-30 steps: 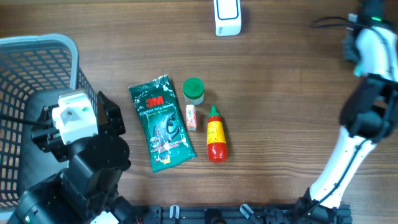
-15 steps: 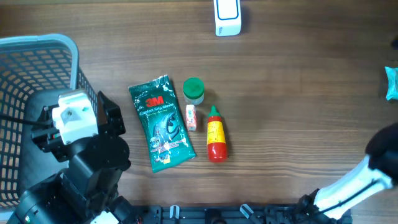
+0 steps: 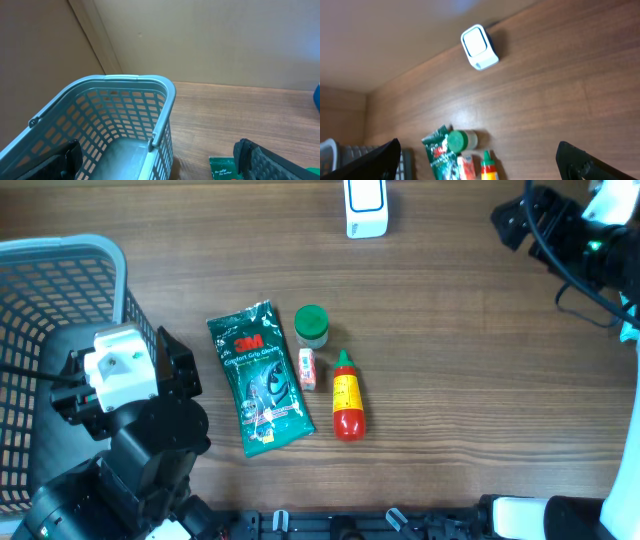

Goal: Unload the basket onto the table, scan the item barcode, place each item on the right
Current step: 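Reach the right gripper to the red-capped sauce bottle and grasp it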

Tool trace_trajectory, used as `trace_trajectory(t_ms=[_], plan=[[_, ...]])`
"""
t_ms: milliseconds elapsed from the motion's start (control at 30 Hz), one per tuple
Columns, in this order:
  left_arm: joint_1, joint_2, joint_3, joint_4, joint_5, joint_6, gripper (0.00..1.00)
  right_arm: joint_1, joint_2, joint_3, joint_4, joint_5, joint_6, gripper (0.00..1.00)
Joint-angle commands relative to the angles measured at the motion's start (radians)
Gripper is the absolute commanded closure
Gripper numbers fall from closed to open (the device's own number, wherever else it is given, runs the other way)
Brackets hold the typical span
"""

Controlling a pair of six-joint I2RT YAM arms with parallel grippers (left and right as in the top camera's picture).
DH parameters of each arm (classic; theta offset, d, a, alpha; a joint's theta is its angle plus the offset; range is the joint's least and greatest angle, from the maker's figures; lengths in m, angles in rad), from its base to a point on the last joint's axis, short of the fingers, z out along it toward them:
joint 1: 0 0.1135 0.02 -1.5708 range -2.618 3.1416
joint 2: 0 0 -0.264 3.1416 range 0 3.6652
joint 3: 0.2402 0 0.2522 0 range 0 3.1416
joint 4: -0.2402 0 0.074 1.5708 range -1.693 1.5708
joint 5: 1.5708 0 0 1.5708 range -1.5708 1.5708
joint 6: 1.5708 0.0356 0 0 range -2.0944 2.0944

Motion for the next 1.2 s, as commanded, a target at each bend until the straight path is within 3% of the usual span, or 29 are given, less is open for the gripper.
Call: trace_trajectory(t_ms=[0,467,567,733,867,1000,1167], plan=[[-0.001,-0.002,0.001,0.003,0.001,0.005,0.00,0.010,-0.007,0.001,-0.025,0.047,-0.056,0.00],[-0.001,-0.002,0.001,0.003,0.001,0.005,0.00,0.069,0.003,-0.045,-0.093,0.029,-0.155,0.00],[-0.001,-0.002,0.001,0.003,0.001,0.005,0.00,0.165,0.023,-0.177,-0.079,-0.079,-0.188,0.00],[-0.001,-0.002,0.001,0.003,0.001,0.005,0.00,0.372,0.032,-0.565,0.053,-0.093,-0.127,0.00],[-0.001,-0.002,0.001,0.003,0.001,0.005,0.00,0.586,0.032,-0.816,0.344,-0.061,-0.017,0.00],[-0.001,-0.002,0.001,0.003,0.001,0.005,0.00,0.766,0.047,-0.930,0.439,0.294,0.165,0.00],[-0.001,-0.002,0.001,0.003,0.001,0.005,0.00,0.822,0.143,-0.995,0.542,0.130,0.199,0.00]])
